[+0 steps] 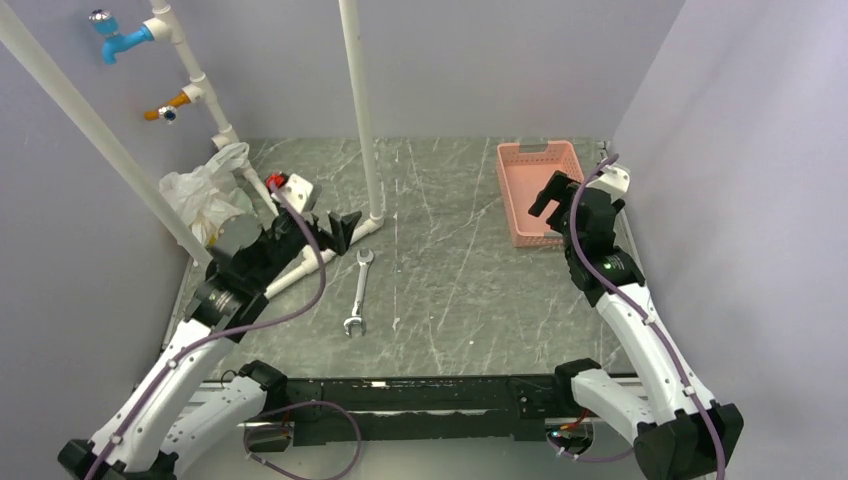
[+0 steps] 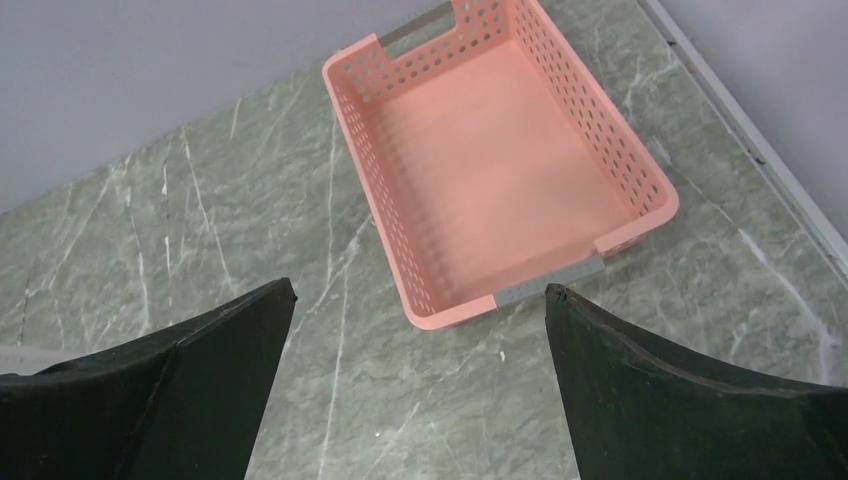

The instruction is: Take the fake fruits out of the plastic bag

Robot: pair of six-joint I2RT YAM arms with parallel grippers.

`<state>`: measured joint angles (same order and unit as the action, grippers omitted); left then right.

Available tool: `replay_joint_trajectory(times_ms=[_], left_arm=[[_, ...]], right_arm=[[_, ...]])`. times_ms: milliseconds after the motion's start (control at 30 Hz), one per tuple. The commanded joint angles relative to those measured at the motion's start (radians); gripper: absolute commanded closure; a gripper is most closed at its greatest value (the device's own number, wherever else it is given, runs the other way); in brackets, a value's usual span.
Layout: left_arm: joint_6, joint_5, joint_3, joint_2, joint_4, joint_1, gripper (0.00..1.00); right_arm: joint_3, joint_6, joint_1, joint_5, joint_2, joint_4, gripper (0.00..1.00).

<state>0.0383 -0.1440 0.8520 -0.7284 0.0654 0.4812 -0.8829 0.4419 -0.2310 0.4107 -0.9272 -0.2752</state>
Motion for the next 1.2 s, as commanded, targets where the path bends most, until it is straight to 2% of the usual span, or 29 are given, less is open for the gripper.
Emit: replay_joint_trajectory(times_ms=[0,167,333,400,567,800,1033,1167], left_arm=[[-0.059,0.257,0.092,-0.083,0.121,0.006,0.01],[-0.082,0.381,0.144,-0.159,0.201,0.007,0.0],[-0.104,0.462,0.169,-0.21,0.245,0.006,0.01],[-0.12,0.514,0.182,-0.238,0.266,0.007,0.0],[-0.162,0.621,0.186,-0.294,0.285,0.007,0.01],[-0.16,0.784,0.194,-0.401,0.301,0.006,0.01],[-0.068,1.067,0.253,-0.64,0.344,0.004,0.01],[-0.057,1.119,0.323,-0.788,0.392,-0.022,0.0]], right_arm=[[-0.054,0.028,-0.013,0.014,-0.034,0.014,0.0],[-0.059,0.046,-0.022,-0.056,-0.067,0.011,0.0],[-0.001,0.032,-0.04,-0.259,-0.082,0.096,0.0],[0.016,0.038,-0.089,-0.315,-0.098,0.122,0.0],[0.013,0.056,-0.269,-0.258,-0.178,0.153,0.0],[0.016,0.058,-0.439,-0.285,-0.25,0.229,0.0],[0.064,0.013,-0.515,-0.32,-0.259,0.284,0.0],[0.105,-0.028,-0.516,-0.378,-0.219,0.318,0.0]])
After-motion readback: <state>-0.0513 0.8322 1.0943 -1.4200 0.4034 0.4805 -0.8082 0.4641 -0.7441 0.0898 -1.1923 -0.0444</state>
